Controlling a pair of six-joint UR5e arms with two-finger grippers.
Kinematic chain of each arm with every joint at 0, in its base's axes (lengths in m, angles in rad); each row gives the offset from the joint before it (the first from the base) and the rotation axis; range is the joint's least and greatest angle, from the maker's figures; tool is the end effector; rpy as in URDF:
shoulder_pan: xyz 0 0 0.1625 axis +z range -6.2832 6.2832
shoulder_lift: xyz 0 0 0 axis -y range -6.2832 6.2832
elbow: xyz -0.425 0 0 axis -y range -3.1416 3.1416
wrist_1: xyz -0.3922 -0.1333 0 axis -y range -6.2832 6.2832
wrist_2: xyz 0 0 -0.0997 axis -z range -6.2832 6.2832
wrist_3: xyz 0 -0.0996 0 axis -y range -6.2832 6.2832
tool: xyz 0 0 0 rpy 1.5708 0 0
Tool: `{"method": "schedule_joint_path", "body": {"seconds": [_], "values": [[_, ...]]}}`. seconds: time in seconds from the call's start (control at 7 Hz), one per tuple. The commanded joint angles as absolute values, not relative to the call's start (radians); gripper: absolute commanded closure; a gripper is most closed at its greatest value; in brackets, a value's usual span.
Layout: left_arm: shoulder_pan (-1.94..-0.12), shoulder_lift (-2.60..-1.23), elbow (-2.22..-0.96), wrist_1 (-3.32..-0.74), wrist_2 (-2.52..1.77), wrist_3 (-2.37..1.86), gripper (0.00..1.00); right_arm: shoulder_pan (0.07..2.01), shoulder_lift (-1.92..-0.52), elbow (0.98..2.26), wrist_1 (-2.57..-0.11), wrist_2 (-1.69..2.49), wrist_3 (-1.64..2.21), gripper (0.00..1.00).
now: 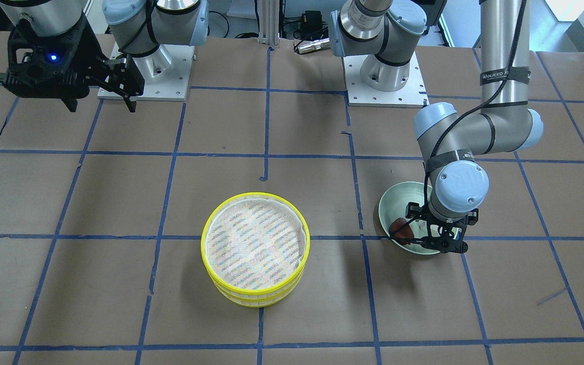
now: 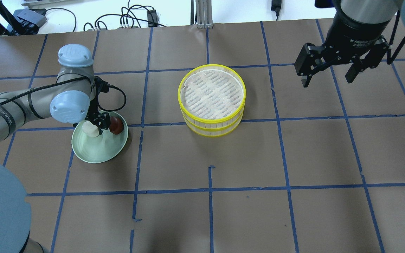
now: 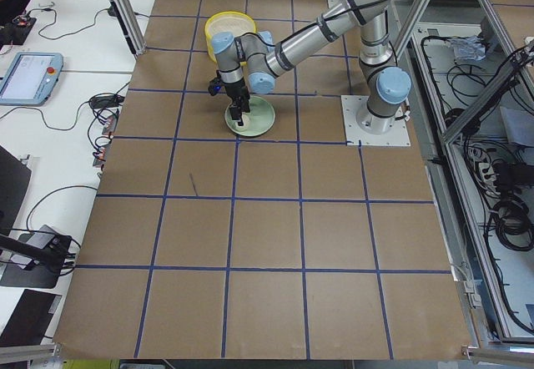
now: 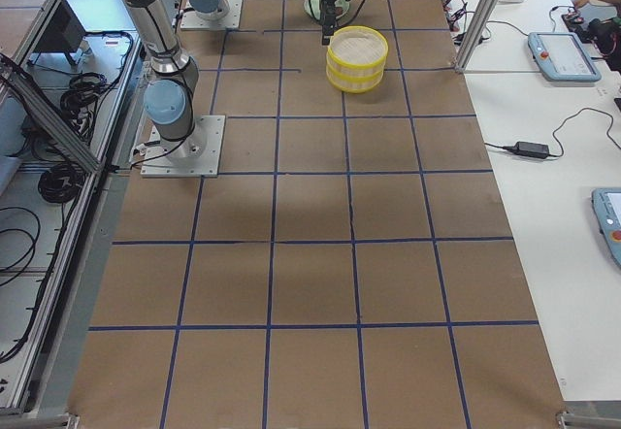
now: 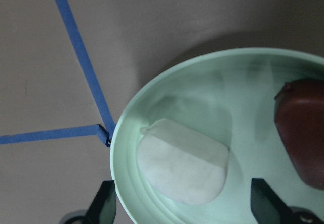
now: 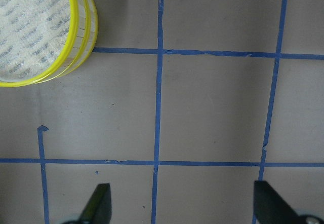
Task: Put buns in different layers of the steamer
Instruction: 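Lift the white bun with the left gripper while the right reaches the steamer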
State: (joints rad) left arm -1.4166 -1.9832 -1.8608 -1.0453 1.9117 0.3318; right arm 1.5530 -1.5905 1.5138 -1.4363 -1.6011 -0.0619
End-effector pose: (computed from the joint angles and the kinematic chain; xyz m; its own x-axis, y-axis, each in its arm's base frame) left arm -0.0141 -0.5601 0.1885 -0.9383 0.2350 -0.2538 0.1634 0.9479 0.2736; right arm 0.1218 -0.4787 0.5123 -0.9986 -0.0457 0.0266 -0.0441 0.9973 0.0595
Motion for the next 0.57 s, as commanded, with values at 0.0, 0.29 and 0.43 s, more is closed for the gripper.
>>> {"method": "schedule_joint_path", "body": {"seconds": [0.0,0.29,0.43], "values": [[-1.414,-1.997,-1.861,-1.025,1.913,0.331,0.65,1.548,-1.588,1.499,-1.443,-1.591,-0.072,0.00],[-1.413,-1.997,-1.859,-1.011,1.911,0.330,0.98,1.539,-1.586,1.491,-1.501,-1.568,-0.124,0.00],[-1.413,-1.997,-1.849,-1.006,1.911,0.330,0.98,1.545,-1.571,1.509,-1.506,-1.563,-0.124,0.00]]}}
